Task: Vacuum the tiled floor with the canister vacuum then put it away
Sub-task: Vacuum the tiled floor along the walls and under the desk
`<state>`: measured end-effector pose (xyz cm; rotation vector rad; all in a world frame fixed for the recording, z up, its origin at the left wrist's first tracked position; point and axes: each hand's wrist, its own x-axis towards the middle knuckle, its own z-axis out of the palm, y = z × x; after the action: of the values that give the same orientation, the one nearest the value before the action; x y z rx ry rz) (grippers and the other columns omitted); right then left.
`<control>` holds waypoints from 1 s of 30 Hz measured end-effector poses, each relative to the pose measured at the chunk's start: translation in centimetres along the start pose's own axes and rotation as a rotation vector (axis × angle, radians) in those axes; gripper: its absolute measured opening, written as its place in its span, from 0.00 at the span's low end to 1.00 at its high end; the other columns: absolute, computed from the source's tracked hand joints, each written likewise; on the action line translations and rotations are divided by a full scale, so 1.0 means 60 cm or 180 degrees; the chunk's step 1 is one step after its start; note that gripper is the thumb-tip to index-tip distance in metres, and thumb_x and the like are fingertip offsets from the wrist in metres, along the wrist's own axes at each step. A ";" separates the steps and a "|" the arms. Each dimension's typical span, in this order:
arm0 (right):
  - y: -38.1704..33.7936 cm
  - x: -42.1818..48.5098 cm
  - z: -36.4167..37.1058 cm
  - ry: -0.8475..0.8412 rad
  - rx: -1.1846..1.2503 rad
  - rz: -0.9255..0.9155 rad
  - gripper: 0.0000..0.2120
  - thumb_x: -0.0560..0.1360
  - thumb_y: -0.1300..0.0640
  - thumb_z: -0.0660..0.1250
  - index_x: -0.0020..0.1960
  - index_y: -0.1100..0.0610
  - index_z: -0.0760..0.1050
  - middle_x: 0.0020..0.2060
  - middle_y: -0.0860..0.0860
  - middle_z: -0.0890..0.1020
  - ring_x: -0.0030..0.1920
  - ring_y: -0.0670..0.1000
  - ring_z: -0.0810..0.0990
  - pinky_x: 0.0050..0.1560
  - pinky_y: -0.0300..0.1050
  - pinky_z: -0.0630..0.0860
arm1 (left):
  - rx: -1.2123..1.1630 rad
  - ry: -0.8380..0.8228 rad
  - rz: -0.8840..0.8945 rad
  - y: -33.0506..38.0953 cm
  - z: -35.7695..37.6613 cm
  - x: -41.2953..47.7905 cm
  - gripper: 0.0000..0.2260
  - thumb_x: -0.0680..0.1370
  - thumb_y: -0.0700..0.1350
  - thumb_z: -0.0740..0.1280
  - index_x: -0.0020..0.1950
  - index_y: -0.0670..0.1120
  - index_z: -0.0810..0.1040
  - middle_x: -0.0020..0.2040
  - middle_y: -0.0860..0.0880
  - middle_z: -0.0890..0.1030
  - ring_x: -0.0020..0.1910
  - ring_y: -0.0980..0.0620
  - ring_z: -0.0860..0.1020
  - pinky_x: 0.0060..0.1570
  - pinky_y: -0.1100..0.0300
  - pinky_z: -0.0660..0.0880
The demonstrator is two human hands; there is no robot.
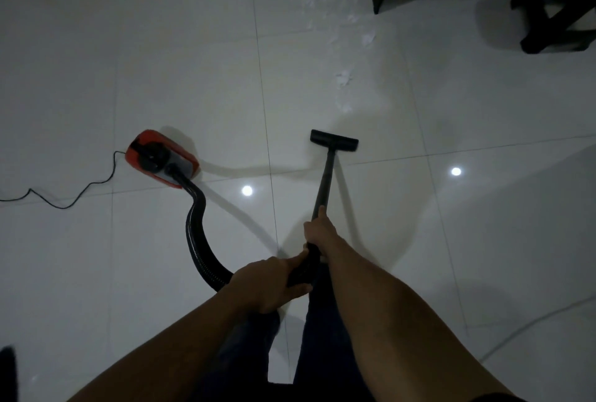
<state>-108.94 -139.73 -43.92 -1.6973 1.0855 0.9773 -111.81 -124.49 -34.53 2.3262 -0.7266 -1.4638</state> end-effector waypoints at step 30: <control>-0.347 0.256 -0.350 0.0517 -0.1219 -0.0496 0.35 0.80 0.61 0.59 0.81 0.50 0.45 0.62 0.60 0.76 0.56 0.58 0.80 0.49 0.49 0.77 | -0.1518 0.0162 -0.0242 0.123 -0.320 0.399 0.37 0.70 0.78 0.57 0.77 0.66 0.57 0.75 0.36 0.66 0.72 0.35 0.67 0.69 0.40 0.70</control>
<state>-81.40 -158.32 -46.24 -2.1694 0.8891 1.0062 -88.00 -144.35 -40.41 2.0280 -0.2385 -1.4151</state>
